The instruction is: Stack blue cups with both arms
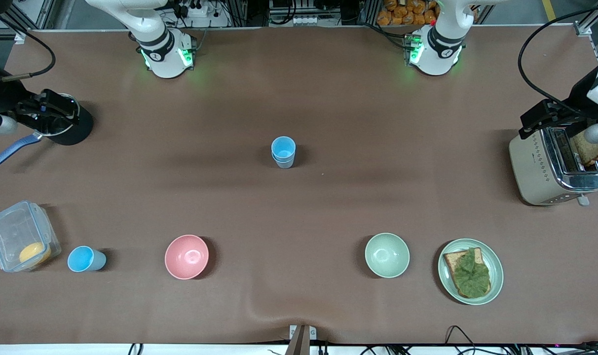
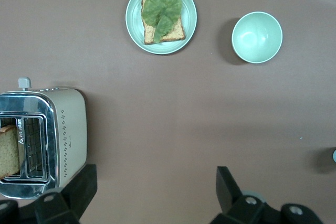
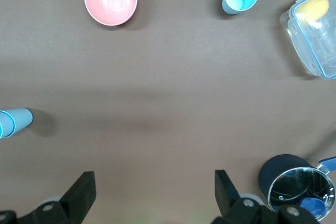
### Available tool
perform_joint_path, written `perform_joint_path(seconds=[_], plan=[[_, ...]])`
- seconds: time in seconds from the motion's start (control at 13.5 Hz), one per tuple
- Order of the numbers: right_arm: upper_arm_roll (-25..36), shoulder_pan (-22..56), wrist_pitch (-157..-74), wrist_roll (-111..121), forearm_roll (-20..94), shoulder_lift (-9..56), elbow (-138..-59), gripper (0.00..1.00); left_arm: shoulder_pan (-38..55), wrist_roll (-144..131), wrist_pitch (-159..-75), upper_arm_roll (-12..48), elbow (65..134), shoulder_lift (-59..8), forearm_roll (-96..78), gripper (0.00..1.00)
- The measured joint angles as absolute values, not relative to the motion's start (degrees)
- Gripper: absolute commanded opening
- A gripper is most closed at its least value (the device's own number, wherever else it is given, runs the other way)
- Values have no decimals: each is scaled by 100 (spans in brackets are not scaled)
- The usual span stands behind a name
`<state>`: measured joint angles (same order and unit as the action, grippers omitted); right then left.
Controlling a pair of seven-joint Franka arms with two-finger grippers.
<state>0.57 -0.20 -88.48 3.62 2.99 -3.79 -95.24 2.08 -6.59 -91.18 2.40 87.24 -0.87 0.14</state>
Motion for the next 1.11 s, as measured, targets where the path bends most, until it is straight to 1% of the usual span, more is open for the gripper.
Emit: perform_joint_path(seconds=[1.11], plan=[[57,-23,-8848,371,299,-369,-9527,100,214,-659,-9093,224,8789,-85,14,100]])
